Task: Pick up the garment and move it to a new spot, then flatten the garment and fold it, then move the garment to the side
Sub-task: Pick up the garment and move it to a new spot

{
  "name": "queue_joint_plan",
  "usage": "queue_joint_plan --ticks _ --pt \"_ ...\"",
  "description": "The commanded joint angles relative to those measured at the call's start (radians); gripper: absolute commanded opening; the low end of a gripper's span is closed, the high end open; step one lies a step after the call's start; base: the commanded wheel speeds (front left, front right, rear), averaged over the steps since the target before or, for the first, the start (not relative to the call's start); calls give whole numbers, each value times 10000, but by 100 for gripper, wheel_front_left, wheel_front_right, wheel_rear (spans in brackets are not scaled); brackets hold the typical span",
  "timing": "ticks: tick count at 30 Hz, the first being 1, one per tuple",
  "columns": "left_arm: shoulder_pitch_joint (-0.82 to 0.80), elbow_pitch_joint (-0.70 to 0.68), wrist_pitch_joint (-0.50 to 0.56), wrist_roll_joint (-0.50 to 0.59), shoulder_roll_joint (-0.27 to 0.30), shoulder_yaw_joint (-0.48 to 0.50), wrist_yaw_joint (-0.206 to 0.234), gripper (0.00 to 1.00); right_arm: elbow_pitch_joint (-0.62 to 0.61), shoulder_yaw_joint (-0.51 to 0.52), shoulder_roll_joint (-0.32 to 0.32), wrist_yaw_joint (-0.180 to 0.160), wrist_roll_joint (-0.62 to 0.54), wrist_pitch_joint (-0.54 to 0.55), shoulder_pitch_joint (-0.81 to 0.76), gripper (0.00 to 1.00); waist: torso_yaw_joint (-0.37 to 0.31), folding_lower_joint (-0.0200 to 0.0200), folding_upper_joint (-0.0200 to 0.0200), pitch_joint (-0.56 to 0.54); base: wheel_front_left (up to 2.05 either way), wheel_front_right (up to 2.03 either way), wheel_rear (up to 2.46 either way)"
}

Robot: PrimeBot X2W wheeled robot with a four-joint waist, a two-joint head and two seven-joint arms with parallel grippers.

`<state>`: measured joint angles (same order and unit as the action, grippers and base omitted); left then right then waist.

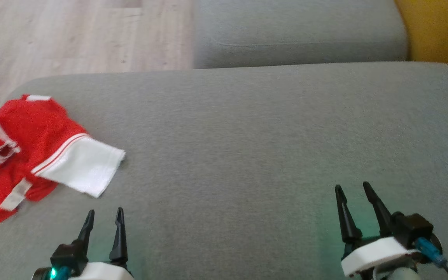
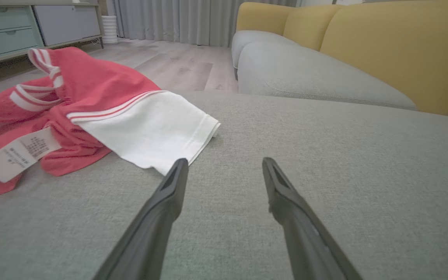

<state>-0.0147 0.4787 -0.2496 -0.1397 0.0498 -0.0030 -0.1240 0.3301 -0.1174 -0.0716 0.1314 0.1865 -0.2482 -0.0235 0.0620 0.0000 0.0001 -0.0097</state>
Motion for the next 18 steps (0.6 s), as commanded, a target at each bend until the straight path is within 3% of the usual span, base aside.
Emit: queue_joint_plan --ticks 1,10,18 --pt "-381 -249 -122 38 43 285 -22 100 -298 -228 -35 -7 52 -136 65 100 533 0 -1 -127 0 0 0" --pt "153 -196 -122 20 137 582 -15 100 -206 -653 37 -7 101 -136 143 100 2267 0 -1 -499 0 0 0" --pt "360 -335 -122 -72 215 831 -31 100 -39 -1061 110 -7 159 -136 245 100 2678 0 -1 -557 0 0 0"
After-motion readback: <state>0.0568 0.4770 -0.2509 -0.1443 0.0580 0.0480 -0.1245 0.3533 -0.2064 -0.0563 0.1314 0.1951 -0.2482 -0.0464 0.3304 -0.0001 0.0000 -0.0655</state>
